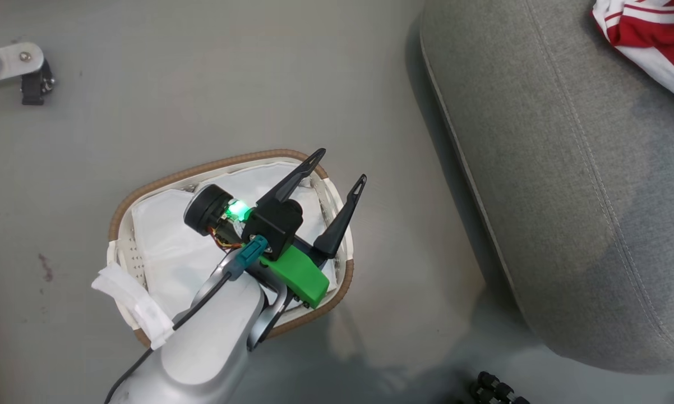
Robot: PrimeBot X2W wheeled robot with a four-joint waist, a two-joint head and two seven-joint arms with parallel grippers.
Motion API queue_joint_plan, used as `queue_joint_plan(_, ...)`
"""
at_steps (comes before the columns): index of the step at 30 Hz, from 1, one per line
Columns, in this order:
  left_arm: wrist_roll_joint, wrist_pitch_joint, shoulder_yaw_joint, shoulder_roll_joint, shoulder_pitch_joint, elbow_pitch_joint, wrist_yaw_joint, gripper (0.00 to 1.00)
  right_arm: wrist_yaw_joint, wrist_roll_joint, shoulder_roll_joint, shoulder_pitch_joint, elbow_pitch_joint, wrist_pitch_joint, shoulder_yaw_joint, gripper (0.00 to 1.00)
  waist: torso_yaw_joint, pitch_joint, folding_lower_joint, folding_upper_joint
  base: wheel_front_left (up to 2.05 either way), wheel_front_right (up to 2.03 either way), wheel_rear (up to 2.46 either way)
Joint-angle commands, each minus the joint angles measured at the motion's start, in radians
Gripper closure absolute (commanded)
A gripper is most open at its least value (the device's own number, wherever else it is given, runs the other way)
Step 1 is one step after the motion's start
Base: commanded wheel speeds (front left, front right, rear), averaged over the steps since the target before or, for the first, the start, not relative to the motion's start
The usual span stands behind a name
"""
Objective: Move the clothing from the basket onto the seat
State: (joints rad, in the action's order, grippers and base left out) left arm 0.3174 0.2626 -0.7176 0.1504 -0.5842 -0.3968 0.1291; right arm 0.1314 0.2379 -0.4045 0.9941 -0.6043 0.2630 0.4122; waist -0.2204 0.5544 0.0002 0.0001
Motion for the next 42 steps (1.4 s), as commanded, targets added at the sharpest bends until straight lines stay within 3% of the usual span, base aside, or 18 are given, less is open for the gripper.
queue_joint_plan(1, 0.003, 0.003, -0.001, 0.013, -0.008, -0.001, 0.002, 0.00, -0.001, 0.006, 0.016, -0.039, -0.003, 0.003, 0.019, 1.00, -0.019, 0.011, -0.0002, -0.0001, 0.00, 0.00, 0.00)
queue_joint_plan(9, 0.008, 0.003, 0.001, 0.023, -0.010, -0.005, 0.001, 0.00, -0.001, 0.029, 0.118, -0.165, 0.001, 0.003, 0.065, 1.00, -0.067, 0.011, -0.0002, -0.0001, 0.00, 0.00, 0.00)
queue_joint_plan(10, 0.009, 0.003, 0.001, 0.024, -0.009, -0.006, 0.001, 0.00, -0.001, 0.029, 0.131, -0.175, 0.006, 0.003, 0.069, 0.93, -0.072, 0.009, -0.0002, -0.0001, 0.00, 0.00, 0.00)
queue_joint_plan(11, 0.010, 0.003, 0.000, 0.025, -0.007, -0.007, 0.001, 0.00, -0.001, 0.028, 0.141, -0.186, 0.009, 0.003, 0.072, 0.68, -0.076, 0.007, -0.0002, -0.0001, 0.00, 0.00, 0.00)
queue_joint_plan(12, 0.011, 0.003, 0.000, 0.027, -0.004, -0.009, 0.001, 0.00, -0.001, 0.029, 0.152, -0.198, 0.013, 0.003, 0.074, 0.16, -0.080, 0.003, -0.0002, -0.0001, 0.00, 0.00, 0.00)
queue_joint_plan(13, 0.014, 0.003, 0.000, 0.027, -0.001, -0.011, 0.001, 0.00, -0.001, 0.029, 0.161, -0.209, 0.017, 0.003, 0.076, 0.00, -0.082, -0.001, -0.0002, -0.0001, 0.00, 0.00, 0.00)
queue_joint_plan(21, 0.027, 0.003, 0.023, 0.024, 0.034, -0.021, -0.002, 0.00, -0.001, 0.009, 0.247, -0.341, 0.077, 0.003, 0.069, 0.00, -0.096, -0.054, -0.0002, -0.0001, 0.00, 0.00, 0.00)
queue_joint_plan(29, 0.038, 0.003, 0.070, 0.018, 0.079, -0.009, -0.010, 0.00, -0.001, -0.041, 0.287, -0.468, 0.121, 0.003, 0.048, 0.00, -0.094, -0.115, -0.0002, -0.0001, 0.00, 0.00, 0.00)
queue_joint_plan(42, 0.032, 0.003, 0.193, -0.047, 0.174, 0.029, -0.009, 0.00, -0.001, -0.028, 0.208, -0.439, 0.243, 0.003, -0.032, 0.00, -0.007, -0.263, -0.0002, -0.0001, 0.00, 0.00, 0.00)
